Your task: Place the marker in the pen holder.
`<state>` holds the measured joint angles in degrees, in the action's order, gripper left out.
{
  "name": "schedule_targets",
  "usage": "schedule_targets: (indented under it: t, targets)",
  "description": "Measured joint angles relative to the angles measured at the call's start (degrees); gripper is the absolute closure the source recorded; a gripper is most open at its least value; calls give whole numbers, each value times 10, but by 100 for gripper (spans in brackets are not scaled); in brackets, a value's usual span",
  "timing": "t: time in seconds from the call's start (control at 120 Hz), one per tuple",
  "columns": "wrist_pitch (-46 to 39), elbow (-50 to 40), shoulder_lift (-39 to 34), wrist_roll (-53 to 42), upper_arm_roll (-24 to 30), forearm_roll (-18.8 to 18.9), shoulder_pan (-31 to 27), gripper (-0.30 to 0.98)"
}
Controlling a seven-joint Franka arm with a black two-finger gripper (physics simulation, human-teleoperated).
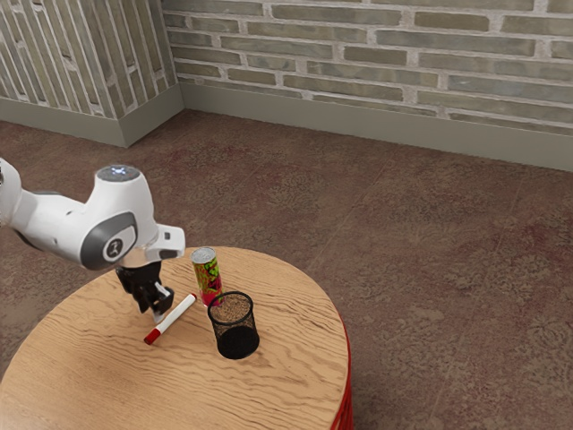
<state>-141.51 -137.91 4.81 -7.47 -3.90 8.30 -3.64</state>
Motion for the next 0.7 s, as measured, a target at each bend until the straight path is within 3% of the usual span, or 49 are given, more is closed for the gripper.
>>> schedule_targets:
  t: [0.7]
  targets:
    - [-1,24,56,88,3,-16,11,49]
